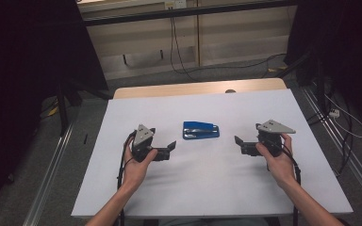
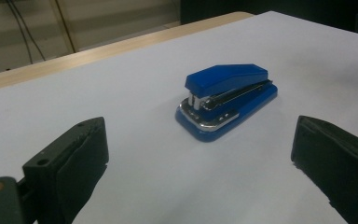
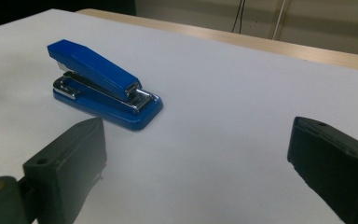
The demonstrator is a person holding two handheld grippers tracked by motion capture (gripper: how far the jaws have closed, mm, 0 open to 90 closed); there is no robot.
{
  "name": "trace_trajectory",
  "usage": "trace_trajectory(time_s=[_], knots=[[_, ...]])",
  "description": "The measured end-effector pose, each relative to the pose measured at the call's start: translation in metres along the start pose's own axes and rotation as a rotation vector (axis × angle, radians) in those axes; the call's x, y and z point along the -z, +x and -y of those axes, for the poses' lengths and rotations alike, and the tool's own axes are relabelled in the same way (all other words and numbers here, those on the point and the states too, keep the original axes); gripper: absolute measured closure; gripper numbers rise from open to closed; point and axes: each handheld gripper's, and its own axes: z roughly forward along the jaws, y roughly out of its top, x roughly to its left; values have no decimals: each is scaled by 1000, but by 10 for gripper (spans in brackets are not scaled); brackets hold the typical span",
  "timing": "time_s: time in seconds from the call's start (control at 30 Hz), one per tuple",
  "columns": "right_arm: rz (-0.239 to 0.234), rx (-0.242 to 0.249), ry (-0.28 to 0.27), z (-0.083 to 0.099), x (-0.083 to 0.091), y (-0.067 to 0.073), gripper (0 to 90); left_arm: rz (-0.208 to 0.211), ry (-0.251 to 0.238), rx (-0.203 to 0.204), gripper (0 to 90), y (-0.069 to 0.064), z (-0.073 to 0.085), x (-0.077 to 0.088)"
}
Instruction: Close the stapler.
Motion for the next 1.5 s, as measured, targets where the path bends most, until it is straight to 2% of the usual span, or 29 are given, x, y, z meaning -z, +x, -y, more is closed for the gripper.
trace_trajectory(time_s=[0.17, 0.27, 0.5, 0.67, 0.83, 0.97, 1.17, 1.23, 1.4, 1.5], knots=[[6, -6, -10, 0, 3, 3, 44, -18, -4, 21, 41, 3, 5, 11], [1, -12, 1, 1, 4, 4, 43, -12, -4, 51, 41, 6, 9, 16], [27, -32, -8, 5, 18, 1, 40, -41, -12, 44, 42, 7, 14, 32], [66, -29, -6, 10, 31, -2, 37, -63, 0, 4, 42, 5, 18, 43], [90, -53, -9, 15, 44, -5, 41, -77, -6, 25, 42, 5, 24, 56], [95, -58, -7, 19, 53, -6, 43, -95, -23, 38, 42, 6, 29, 65], [94, -69, -26, 26, 64, -7, 48, -121, -18, 48, 40, 6, 34, 74], [91, -70, -29, 30, 65, -6, 48, -115, -18, 63, 40, 6, 35, 76], [91, -61, -33, 32, 69, -3, 48, -103, -16, 60, 40, 2, 39, 85], [94, -58, -34, 35, 74, -2, 45, -112, -14, 65, 41, 0, 43, 89]])
